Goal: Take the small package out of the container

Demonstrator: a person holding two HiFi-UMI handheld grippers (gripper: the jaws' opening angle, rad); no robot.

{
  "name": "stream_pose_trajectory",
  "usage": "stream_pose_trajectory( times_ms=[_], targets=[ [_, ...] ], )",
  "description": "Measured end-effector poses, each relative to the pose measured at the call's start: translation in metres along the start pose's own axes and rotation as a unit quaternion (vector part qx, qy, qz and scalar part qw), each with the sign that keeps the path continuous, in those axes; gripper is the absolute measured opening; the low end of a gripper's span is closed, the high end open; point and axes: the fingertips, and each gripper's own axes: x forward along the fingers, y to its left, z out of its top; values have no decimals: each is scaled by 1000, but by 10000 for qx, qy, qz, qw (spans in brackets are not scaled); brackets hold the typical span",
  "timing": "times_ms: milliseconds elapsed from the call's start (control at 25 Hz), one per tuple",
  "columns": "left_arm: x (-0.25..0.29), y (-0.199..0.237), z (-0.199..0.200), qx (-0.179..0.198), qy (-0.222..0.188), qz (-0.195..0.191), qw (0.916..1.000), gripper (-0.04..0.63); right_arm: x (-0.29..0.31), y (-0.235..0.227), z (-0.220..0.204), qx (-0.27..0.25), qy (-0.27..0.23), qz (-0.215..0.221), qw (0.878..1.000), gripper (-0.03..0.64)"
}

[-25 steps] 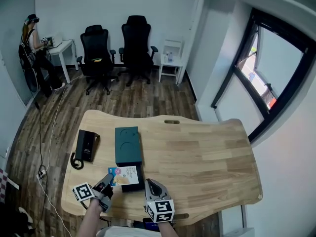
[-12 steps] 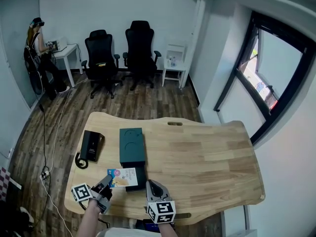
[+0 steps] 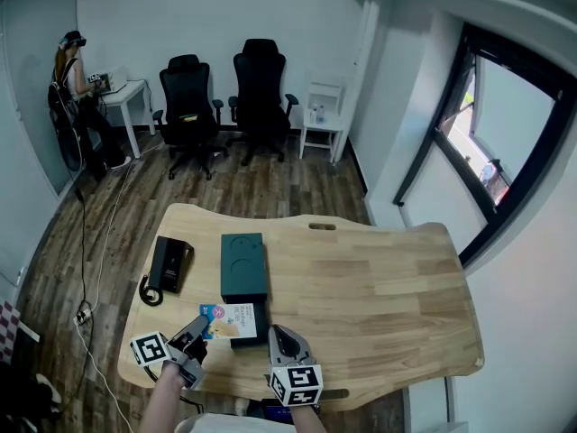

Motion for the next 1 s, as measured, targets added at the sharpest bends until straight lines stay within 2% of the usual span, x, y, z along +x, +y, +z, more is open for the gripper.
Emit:
stream_pose_trajectory(
  times_ms=[360, 520, 1000],
  targets=[
    [6, -4, -2, 34, 30, -70, 10000, 97, -1, -7, 3, -73, -10, 10, 10000, 3],
    [7, -4, -5, -80, 40, -75, 9999, 97, -2, -4, 3, -128, -4, 52, 9999, 3],
    [13, -8, -9, -50, 113, -142, 9998, 97, -5, -4, -1, -7, 30, 64, 10000, 3]
  ],
)
